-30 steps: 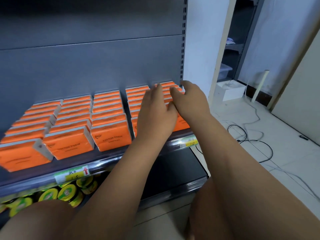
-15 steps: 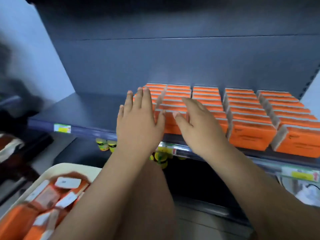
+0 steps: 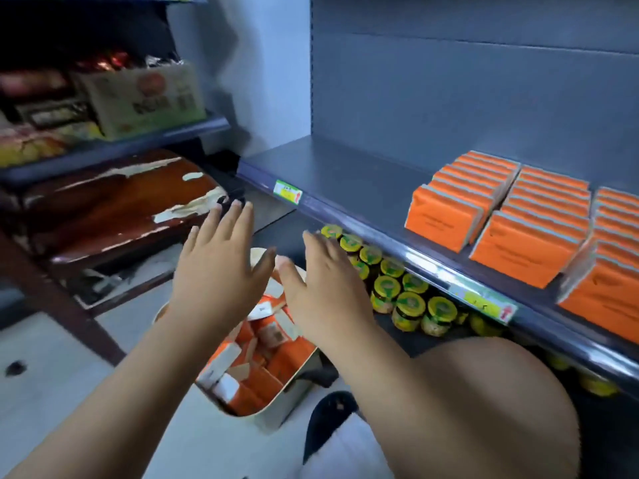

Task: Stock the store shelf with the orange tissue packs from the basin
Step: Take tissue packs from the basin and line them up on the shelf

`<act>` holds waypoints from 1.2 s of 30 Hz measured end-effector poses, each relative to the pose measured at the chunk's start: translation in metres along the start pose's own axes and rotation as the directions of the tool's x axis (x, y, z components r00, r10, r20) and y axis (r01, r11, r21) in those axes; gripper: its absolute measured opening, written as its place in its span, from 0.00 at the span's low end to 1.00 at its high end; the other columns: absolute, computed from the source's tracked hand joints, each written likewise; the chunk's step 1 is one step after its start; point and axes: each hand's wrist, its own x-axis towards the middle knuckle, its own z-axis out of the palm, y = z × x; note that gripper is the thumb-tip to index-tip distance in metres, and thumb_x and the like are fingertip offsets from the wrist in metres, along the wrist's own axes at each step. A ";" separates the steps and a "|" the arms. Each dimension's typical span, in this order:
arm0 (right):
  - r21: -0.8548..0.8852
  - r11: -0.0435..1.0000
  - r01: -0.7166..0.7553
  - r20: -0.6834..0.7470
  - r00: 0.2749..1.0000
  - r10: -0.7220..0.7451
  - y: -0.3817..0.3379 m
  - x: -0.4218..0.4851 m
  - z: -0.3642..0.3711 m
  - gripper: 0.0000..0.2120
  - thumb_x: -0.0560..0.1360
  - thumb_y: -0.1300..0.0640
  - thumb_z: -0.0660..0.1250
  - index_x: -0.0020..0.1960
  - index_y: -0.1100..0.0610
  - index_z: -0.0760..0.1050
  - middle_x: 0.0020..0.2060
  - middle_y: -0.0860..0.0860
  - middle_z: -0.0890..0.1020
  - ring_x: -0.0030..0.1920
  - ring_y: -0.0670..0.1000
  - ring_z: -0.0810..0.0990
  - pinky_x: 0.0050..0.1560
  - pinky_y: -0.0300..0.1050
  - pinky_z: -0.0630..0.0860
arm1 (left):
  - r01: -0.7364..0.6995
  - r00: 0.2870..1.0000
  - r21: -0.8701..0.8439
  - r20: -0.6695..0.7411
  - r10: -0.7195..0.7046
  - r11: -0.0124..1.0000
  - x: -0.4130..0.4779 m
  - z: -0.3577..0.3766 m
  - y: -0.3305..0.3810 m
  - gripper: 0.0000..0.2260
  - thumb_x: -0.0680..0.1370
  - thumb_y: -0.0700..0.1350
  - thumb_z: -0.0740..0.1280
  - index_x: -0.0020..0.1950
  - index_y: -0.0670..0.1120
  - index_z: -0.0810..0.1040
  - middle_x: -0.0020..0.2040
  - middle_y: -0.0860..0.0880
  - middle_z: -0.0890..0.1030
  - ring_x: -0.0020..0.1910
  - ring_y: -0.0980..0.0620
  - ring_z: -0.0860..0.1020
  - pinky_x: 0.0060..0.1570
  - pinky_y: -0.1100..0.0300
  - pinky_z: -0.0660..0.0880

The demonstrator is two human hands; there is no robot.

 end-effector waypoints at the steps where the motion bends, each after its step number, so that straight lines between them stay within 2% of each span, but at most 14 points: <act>1: 0.002 1.000 0.001 0.028 1.000 -0.001 0.001 0.004 0.006 0.29 0.84 0.41 0.56 0.80 0.56 0.61 0.79 0.54 0.64 0.80 0.54 0.59 0.78 0.51 0.58 | 0.019 0.999 0.006 0.032 -0.019 1.000 -0.003 0.004 -0.006 0.33 0.83 0.63 0.56 0.84 0.47 0.58 0.83 0.48 0.60 0.83 0.45 0.54 0.80 0.42 0.57; 5: -0.023 0.999 0.024 0.177 0.984 -0.020 0.005 0.016 0.049 0.28 0.84 0.43 0.57 0.79 0.56 0.62 0.79 0.55 0.64 0.80 0.55 0.57 0.78 0.51 0.57 | 0.131 0.975 0.028 0.176 -0.134 0.991 -0.023 0.032 -0.042 0.34 0.83 0.65 0.54 0.85 0.51 0.53 0.85 0.50 0.55 0.84 0.47 0.50 0.80 0.44 0.54; 9: -0.120 0.993 -0.006 0.333 0.942 0.046 0.022 0.017 0.085 0.25 0.82 0.42 0.58 0.74 0.53 0.67 0.71 0.54 0.73 0.72 0.56 0.69 0.69 0.54 0.68 | 0.203 0.937 0.023 0.287 -0.201 0.979 -0.044 0.062 -0.057 0.34 0.83 0.67 0.54 0.85 0.53 0.51 0.85 0.52 0.53 0.84 0.48 0.49 0.79 0.42 0.56; 13: -0.144 0.987 -0.077 0.439 0.889 0.133 0.031 0.024 0.117 0.24 0.82 0.39 0.56 0.72 0.51 0.70 0.68 0.51 0.76 0.67 0.57 0.74 0.64 0.56 0.75 | 0.249 0.912 -0.007 0.338 -0.232 0.969 -0.047 0.078 -0.064 0.33 0.83 0.65 0.56 0.84 0.53 0.52 0.84 0.53 0.55 0.84 0.48 0.51 0.78 0.43 0.58; 17: -0.115 0.982 -0.153 0.475 0.859 0.190 0.035 0.027 0.148 0.23 0.82 0.37 0.55 0.70 0.48 0.71 0.64 0.50 0.79 0.62 0.56 0.78 0.62 0.58 0.78 | 0.341 0.852 -0.057 0.440 -0.283 0.938 -0.046 0.100 -0.085 0.31 0.84 0.62 0.59 0.83 0.53 0.57 0.83 0.51 0.61 0.83 0.46 0.56 0.77 0.42 0.61; 19: -0.112 0.978 -0.173 0.481 0.852 0.206 0.037 0.031 0.162 0.24 0.81 0.36 0.55 0.71 0.46 0.69 0.64 0.50 0.79 0.62 0.57 0.79 0.61 0.60 0.78 | 0.370 0.831 -0.112 0.485 -0.274 0.922 -0.048 0.110 -0.098 0.28 0.83 0.59 0.62 0.81 0.51 0.62 0.80 0.48 0.67 0.80 0.42 0.63 0.76 0.42 0.66; 21: -0.112 0.974 -0.195 0.496 0.839 0.225 0.041 0.036 0.176 0.23 0.80 0.35 0.56 0.70 0.45 0.68 0.63 0.50 0.79 0.62 0.58 0.79 0.60 0.61 0.79 | 0.391 0.818 -0.176 0.516 -0.253 0.903 -0.048 0.116 -0.107 0.23 0.83 0.51 0.66 0.78 0.49 0.69 0.75 0.46 0.74 0.73 0.41 0.72 0.70 0.47 0.72; 23: -0.128 0.970 -0.205 0.507 0.828 0.241 0.045 0.042 0.188 0.23 0.80 0.38 0.58 0.71 0.46 0.68 0.65 0.51 0.78 0.64 0.59 0.78 0.61 0.62 0.78 | 0.406 0.801 -0.188 0.545 -0.249 0.894 -0.049 0.124 -0.117 0.19 0.82 0.48 0.68 0.73 0.47 0.75 0.70 0.45 0.78 0.67 0.42 0.77 0.64 0.51 0.74; 26: -0.163 0.963 -0.216 0.461 0.846 0.268 0.050 0.058 0.203 0.22 0.80 0.43 0.62 0.71 0.51 0.69 0.65 0.53 0.76 0.64 0.59 0.77 0.61 0.59 0.78 | 0.460 0.704 -0.088 0.643 -0.302 0.884 -0.047 0.139 -0.132 0.27 0.78 0.44 0.71 0.77 0.47 0.70 0.72 0.43 0.76 0.69 0.41 0.75 0.66 0.50 0.74; 28: -0.103 0.949 -0.299 0.416 0.853 0.314 0.051 0.072 0.213 0.24 0.79 0.46 0.65 0.72 0.52 0.69 0.66 0.54 0.76 0.64 0.60 0.77 0.62 0.57 0.77 | 0.518 0.629 -0.059 0.703 -0.333 0.853 -0.040 0.146 -0.142 0.34 0.76 0.47 0.72 0.81 0.50 0.64 0.70 0.44 0.77 0.66 0.42 0.77 0.64 0.49 0.77; 30: 0.045 0.879 -0.475 0.397 0.816 0.421 0.050 0.089 0.222 0.29 0.76 0.52 0.67 0.76 0.51 0.66 0.69 0.53 0.75 0.67 0.60 0.76 0.65 0.56 0.76 | 0.541 0.566 -0.027 0.750 -0.341 0.840 -0.033 0.153 -0.151 0.36 0.75 0.51 0.74 0.81 0.53 0.63 0.67 0.46 0.78 0.63 0.44 0.78 0.60 0.51 0.79; 32: 0.218 0.708 -0.672 0.395 0.724 0.566 0.047 0.108 0.233 0.32 0.77 0.61 0.62 0.79 0.49 0.61 0.75 0.53 0.69 0.72 0.60 0.72 0.70 0.57 0.73 | 0.524 0.513 0.025 0.788 -0.339 0.851 -0.025 0.157 -0.158 0.33 0.74 0.55 0.75 0.77 0.52 0.69 0.64 0.48 0.79 0.61 0.46 0.78 0.58 0.53 0.78; 34: 0.305 0.540 -0.784 0.414 0.620 0.666 0.042 0.122 0.246 0.33 0.78 0.64 0.60 0.81 0.46 0.59 0.78 0.52 0.65 0.74 0.60 0.69 0.70 0.58 0.72 | 0.499 0.479 0.074 0.807 -0.346 0.863 -0.020 0.161 -0.165 0.33 0.72 0.58 0.77 0.74 0.50 0.72 0.65 0.48 0.79 0.62 0.46 0.78 0.58 0.54 0.77; 36: 0.265 0.532 -0.804 0.395 0.594 0.701 0.039 0.132 0.260 0.36 0.77 0.65 0.63 0.80 0.44 0.59 0.77 0.53 0.64 0.73 0.61 0.70 0.67 0.60 0.75 | 0.490 0.481 0.097 0.799 -0.362 0.866 -0.014 0.162 -0.171 0.34 0.70 0.59 0.78 0.73 0.50 0.75 0.66 0.48 0.78 0.63 0.47 0.77 0.58 0.55 0.75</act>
